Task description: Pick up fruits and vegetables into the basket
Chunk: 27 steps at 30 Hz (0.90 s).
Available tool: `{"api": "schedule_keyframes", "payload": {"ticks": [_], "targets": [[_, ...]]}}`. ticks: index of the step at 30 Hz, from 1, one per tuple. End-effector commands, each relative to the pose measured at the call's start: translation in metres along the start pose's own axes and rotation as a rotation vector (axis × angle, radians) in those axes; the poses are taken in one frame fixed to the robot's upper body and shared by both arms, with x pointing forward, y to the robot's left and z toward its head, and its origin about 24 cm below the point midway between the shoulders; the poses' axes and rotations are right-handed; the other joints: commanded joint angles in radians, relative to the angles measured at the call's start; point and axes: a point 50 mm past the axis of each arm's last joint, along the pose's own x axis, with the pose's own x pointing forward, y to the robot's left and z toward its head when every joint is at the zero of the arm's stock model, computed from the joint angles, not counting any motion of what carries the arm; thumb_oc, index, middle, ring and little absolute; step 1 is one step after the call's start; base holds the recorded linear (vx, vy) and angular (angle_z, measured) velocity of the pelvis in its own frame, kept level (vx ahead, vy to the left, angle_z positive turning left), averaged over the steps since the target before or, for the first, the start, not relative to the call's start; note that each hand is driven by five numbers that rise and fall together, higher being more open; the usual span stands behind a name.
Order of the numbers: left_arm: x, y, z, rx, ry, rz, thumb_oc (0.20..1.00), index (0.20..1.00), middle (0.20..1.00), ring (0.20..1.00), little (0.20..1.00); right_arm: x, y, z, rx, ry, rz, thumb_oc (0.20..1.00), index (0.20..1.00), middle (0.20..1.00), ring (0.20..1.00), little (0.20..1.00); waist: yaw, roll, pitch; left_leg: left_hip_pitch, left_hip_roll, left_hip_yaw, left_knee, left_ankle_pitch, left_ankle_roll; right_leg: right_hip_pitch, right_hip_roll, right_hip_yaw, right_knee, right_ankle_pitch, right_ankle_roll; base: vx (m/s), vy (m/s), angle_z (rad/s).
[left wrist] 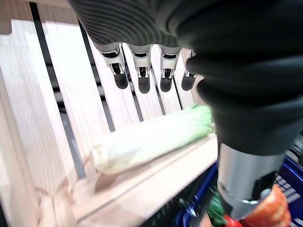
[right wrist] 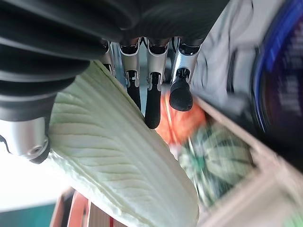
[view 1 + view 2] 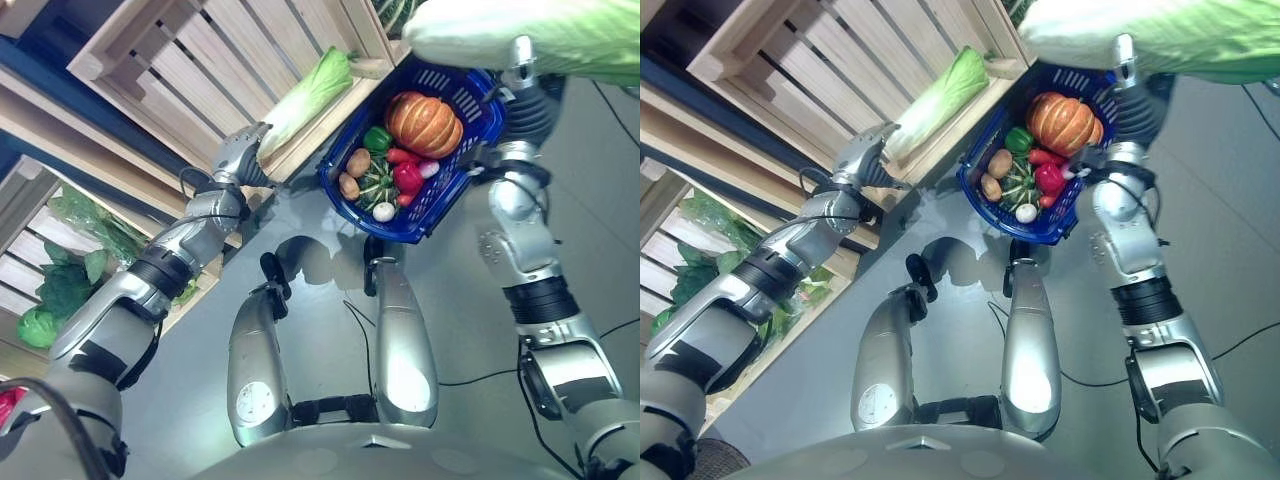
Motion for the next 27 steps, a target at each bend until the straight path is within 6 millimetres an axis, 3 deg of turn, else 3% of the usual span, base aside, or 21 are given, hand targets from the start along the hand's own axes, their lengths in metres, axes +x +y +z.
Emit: {"api": "schedule_keyframes", "payload": {"ticks": [1,9,13,19,27], "targets": [[0.005,0.021,0.003,-0.057,-0.018,0.138,1.000,1.000,1.000,1.000,1.000,0.009,-0.010,0.033,0.074,-0.157,-0.017,0.200,0.200,0.200,0.200,0.200,-0.051,0.054,-0.043,-0.020,-0.009,0.029,0.066,-0.103,0.025,-0.008,0.009,-0.014,-0.015,-0.034,0.037,0.01,0.094,-0.18],[0.012,0.025,-0.011,-0.139,0.077,0.229,1.000,1.000,1.000,1.000,1.000,0.023,-0.045,0.026,-0.099,-0.128,-0.127,0.200,0.200,0.200,0.200,0.200,-0.105,0.092,-0.043,-0.054,-0.002,0.075,0.065,-0.085,0.003,-0.088,0.010,0.028,0.016,-0.050,0.022,0.01,0.094,-0.18],[0.023,0.045,-0.011,-0.208,0.111,0.335,1.000,1.000,1.000,1.000,1.000,0.032,-0.053,0.004,-0.326,0.010,-0.058,0.200,0.200,0.200,0.200,0.200,-0.119,0.101,-0.043,-0.097,0.001,0.088,0.078,-0.076,-0.005,-0.150,0.014,0.045,0.044,-0.051,0.015,0.00,0.027,-0.06],[0.042,0.083,0.000,-0.298,0.155,0.451,1.000,1.000,1.000,1.000,1.000,0.044,-0.032,-0.029,-0.616,0.203,0.217,0.200,0.200,0.200,0.200,0.200,-0.110,0.108,-0.043,-0.174,0.003,0.090,0.095,-0.065,-0.011,-0.234,0.020,0.052,0.074,-0.051,0.004,-0.03,-0.002,-0.05],[0.056,0.099,0.003,-0.386,0.240,0.456,1.000,1.000,1.000,1.000,1.000,0.055,0.004,-0.046,-0.871,0.296,0.473,0.200,0.200,0.200,0.200,0.200,-0.082,0.126,-0.043,-0.265,-0.007,0.072,0.099,-0.048,-0.023,-0.327,0.022,0.057,0.094,-0.052,0.002,-0.01,0.004,0.00]]}}
